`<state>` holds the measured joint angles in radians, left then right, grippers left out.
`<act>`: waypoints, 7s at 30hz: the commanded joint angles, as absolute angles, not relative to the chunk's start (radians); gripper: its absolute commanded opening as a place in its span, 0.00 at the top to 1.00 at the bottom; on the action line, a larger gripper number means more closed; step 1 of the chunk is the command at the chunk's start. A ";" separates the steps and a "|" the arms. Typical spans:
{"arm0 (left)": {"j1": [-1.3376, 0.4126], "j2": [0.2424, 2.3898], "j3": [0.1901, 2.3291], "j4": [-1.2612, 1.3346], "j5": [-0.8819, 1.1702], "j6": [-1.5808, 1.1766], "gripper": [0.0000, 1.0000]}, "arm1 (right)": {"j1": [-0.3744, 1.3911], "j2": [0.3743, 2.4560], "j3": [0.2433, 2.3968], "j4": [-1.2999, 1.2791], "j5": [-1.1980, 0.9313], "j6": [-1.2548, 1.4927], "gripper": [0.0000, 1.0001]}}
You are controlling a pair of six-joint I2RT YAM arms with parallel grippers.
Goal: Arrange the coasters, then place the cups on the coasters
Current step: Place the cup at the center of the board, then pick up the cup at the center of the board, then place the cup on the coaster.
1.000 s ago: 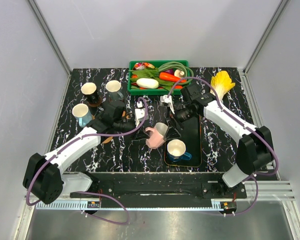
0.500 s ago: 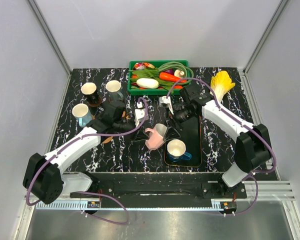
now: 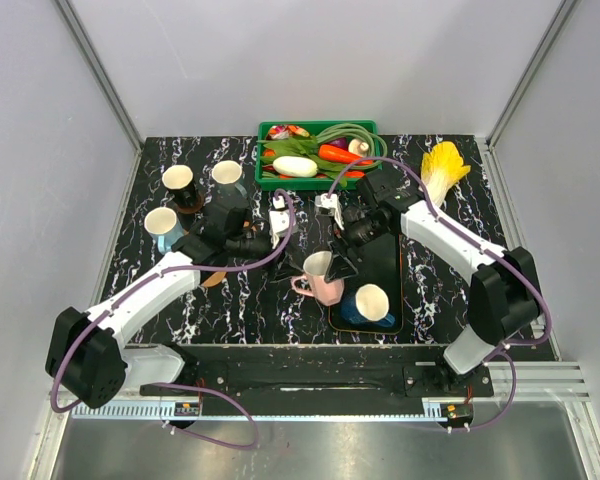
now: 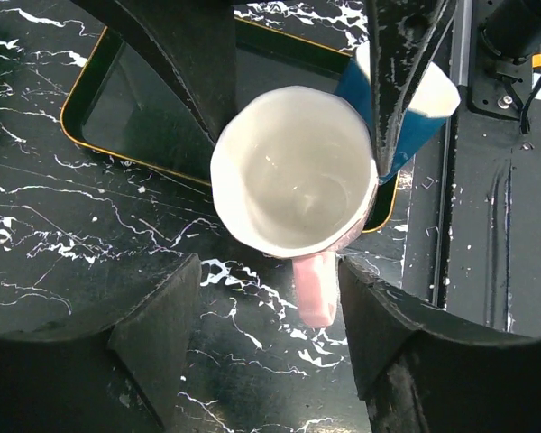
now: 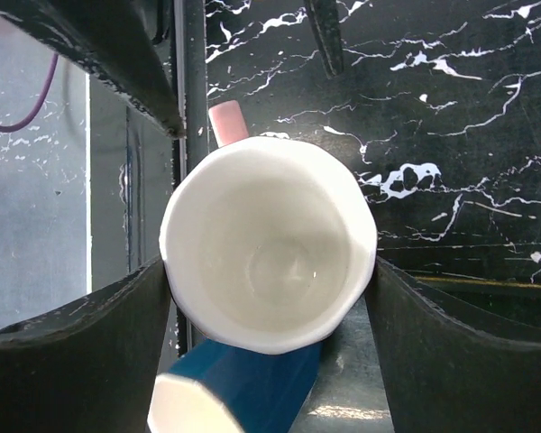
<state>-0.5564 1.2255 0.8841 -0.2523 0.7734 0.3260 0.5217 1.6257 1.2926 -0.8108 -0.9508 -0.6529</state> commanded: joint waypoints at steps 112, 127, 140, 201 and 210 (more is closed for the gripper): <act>-0.425 1.583 1.057 -0.380 0.798 0.598 0.03 | 0.620 1.300 1.129 -0.472 -0.543 -0.583 0.00; -0.518 1.681 1.118 -0.440 0.732 0.666 0.15 | 0.537 1.037 1.072 -0.508 -0.463 -0.597 0.00; -0.587 1.720 1.131 -0.439 0.617 0.592 0.36 | 0.499 0.980 1.068 -0.497 -0.499 -0.575 0.00; -0.147 0.922 0.609 -0.218 0.262 0.385 1.00 | 0.488 0.922 0.885 -0.376 -0.442 -0.546 0.00; 0.000 0.923 0.581 -0.232 0.380 0.377 1.00 | 0.486 0.930 0.873 -0.373 -0.445 -0.549 0.00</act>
